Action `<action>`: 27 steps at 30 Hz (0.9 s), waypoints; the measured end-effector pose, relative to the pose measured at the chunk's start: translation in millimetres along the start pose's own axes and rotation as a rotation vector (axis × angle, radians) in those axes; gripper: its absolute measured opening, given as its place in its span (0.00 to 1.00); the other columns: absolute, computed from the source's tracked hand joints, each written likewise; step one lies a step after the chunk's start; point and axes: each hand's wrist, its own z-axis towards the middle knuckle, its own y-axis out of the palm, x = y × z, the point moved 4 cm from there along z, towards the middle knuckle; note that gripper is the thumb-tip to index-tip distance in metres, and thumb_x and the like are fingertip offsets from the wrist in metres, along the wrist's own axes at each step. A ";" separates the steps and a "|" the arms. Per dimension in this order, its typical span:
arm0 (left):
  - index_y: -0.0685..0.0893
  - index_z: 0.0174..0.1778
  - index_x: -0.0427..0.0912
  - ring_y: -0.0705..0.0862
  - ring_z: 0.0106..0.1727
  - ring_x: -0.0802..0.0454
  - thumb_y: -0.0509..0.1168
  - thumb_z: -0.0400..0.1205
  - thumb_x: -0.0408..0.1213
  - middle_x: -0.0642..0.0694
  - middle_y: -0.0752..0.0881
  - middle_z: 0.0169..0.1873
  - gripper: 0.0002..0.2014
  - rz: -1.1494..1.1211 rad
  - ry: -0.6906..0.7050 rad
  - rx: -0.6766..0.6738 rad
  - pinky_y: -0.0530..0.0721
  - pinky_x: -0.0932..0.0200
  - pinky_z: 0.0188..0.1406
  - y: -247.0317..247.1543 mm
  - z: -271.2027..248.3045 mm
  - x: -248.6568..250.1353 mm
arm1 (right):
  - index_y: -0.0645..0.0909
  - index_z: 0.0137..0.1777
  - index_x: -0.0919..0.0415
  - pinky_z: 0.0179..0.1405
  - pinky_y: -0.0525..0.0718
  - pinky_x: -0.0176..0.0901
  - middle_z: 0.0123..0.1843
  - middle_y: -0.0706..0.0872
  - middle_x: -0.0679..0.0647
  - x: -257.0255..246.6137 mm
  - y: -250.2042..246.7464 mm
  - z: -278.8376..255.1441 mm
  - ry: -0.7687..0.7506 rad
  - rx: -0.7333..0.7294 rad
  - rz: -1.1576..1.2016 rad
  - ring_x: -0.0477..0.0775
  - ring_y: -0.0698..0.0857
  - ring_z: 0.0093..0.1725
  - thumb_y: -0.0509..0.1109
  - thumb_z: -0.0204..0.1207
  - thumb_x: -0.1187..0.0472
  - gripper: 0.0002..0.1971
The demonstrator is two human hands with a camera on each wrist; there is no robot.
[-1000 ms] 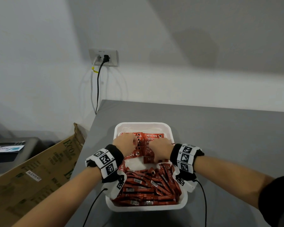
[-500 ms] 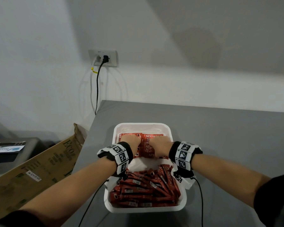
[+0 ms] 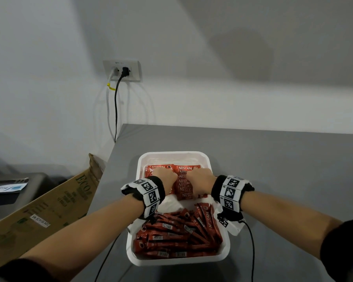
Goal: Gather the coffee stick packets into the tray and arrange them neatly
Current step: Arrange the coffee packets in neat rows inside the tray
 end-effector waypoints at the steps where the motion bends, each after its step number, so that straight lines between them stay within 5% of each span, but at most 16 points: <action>1: 0.79 0.60 0.37 0.83 0.58 0.45 0.58 0.84 0.30 0.43 0.83 0.58 0.11 -0.013 -0.004 -0.002 0.79 0.58 0.49 0.0 -1.0 -1.8 | 0.79 0.58 0.62 0.42 0.77 0.43 0.55 0.85 0.57 -0.1 0.4 -0.6 -0.001 -0.002 -0.001 0.57 0.83 0.55 0.78 0.67 0.56 0.21; 6: 0.82 0.52 0.36 0.83 0.44 0.46 0.57 0.81 0.26 0.47 0.81 0.36 0.10 -0.119 -0.057 -0.022 0.78 0.60 0.41 3.8 -4.2 -20.3 | 0.79 0.55 0.63 0.38 0.75 0.42 0.52 0.85 0.56 -1.6 0.9 -2.7 0.001 -0.010 0.000 0.55 0.84 0.50 0.80 0.67 0.56 0.20; 9: 0.84 0.46 0.38 0.86 0.47 0.45 0.56 0.80 0.26 0.43 0.87 0.46 0.11 -0.183 -0.104 0.043 0.83 0.57 0.44 3.1 -3.9 -33.4 | 0.79 0.55 0.62 0.39 0.77 0.42 0.52 0.86 0.55 -4.0 0.7 -2.2 -0.002 -0.018 -0.002 0.53 0.81 0.45 0.80 0.66 0.55 0.21; 14: 0.86 0.48 0.42 0.85 0.50 0.46 0.57 0.77 0.26 0.45 0.87 0.47 0.13 -0.236 -0.154 0.184 0.78 0.60 0.42 -0.2 -7.9 -47.1 | 0.79 0.56 0.62 0.43 0.83 0.43 0.49 0.85 0.54 -10.4 0.6 -0.7 -0.019 -0.057 -0.055 0.54 0.84 0.48 0.81 0.64 0.52 0.25; 18: 0.84 0.50 0.42 0.83 0.51 0.45 0.57 0.78 0.26 0.44 0.85 0.51 0.13 -0.328 -0.196 0.214 0.82 0.56 0.46 -0.3 -12.4 -55.1 | 0.77 0.43 0.59 0.35 0.77 0.42 0.35 0.78 0.50 -20.2 -9.9 -1.1 -0.041 -0.005 -0.049 0.53 0.81 0.40 0.80 0.65 0.51 0.17; 22: 0.83 0.51 0.42 0.83 0.54 0.44 0.58 0.78 0.27 0.44 0.83 0.54 0.12 -0.373 -0.228 0.227 0.81 0.54 0.48 -0.4 -18.2 -59.2 | 0.82 0.50 0.62 0.42 0.82 0.46 0.47 0.87 0.53 -46.9 -23.7 8.3 -0.134 0.186 0.053 0.56 0.85 0.47 0.73 0.74 0.55 0.11; 27: 0.82 0.50 0.43 0.83 0.54 0.44 0.59 0.77 0.28 0.44 0.84 0.53 0.11 -0.407 -0.250 0.217 0.79 0.55 0.48 2.2 -23.3 -63.0 | 0.81 0.50 0.62 0.47 0.88 0.48 0.46 0.87 0.54 -77.9 -15.9 21.1 -0.230 0.115 -0.040 0.53 0.83 0.39 0.67 0.79 0.58 0.08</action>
